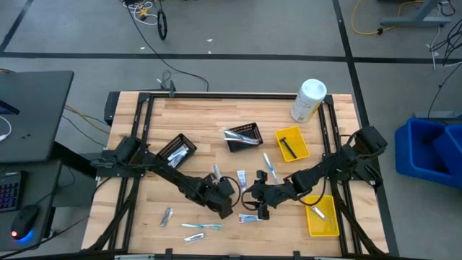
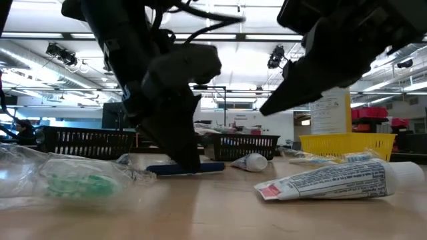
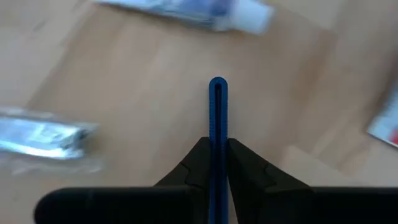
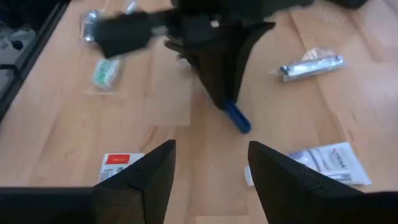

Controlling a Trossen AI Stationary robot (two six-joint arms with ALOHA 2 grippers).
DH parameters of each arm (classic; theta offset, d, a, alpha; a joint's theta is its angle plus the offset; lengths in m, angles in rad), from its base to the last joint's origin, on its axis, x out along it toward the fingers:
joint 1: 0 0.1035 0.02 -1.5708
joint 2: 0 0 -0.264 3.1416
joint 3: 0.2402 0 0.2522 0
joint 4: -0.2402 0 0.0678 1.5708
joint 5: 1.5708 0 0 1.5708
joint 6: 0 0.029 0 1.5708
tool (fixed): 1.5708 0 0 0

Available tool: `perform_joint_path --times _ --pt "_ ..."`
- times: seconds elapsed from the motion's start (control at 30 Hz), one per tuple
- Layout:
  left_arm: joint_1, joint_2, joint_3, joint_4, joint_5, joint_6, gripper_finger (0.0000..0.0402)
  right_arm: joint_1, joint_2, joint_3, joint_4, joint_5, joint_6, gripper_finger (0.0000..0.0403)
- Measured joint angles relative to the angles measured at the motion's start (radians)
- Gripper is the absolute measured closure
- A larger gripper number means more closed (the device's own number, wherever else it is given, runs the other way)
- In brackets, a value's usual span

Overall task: Pick & Place Travel size toiletries
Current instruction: Put the blue razor into the top yellow basket

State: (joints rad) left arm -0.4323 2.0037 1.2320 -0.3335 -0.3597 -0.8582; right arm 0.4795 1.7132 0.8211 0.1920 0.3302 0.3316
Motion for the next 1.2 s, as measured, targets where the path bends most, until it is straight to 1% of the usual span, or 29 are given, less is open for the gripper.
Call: perform_joint_path --times 0.13,0.2,0.3,0.4,0.53,0.87,1.03,1.2 --pt "-0.001 0.0 0.0 0.082 -0.001 0.064 0.036 -0.022 0.026 0.0 0.009 -0.004 0.004 0.0196" --pt "-0.001 0.0 0.0 0.131 -0.005 0.103 0.0356 -0.033 0.037 0.0 0.008 -0.029 0.003 0.0192" --pt "-0.001 0.0 0.001 0.202 -0.006 0.143 0.0358 -0.043 0.055 0.0 0.012 -0.097 0.002 0.0185" --pt "-0.001 0.0 0.002 0.227 -0.013 0.169 0.0362 -0.044 0.064 0.0 0.016 -0.121 0.0 0.0181" --pt "-0.001 0.0 0.002 0.237 -0.017 0.189 0.0359 -0.046 0.064 0.0 0.02 -0.123 -0.008 0.0185" --pt "-0.001 -0.002 0.002 0.306 -0.013 0.254 0.0358 -0.056 0.064 0.0 0.038 -0.129 -0.02 0.0234" --pt "-0.001 -0.002 0.002 0.304 -0.013 0.267 0.0357 -0.056 0.064 0.0 0.037 -0.175 -0.045 0.0271" --pt "-0.001 -0.002 0.002 0.318 -0.012 0.314 0.0356 -0.058 0.064 0.0 0.037 -0.177 -0.053 0.0305"
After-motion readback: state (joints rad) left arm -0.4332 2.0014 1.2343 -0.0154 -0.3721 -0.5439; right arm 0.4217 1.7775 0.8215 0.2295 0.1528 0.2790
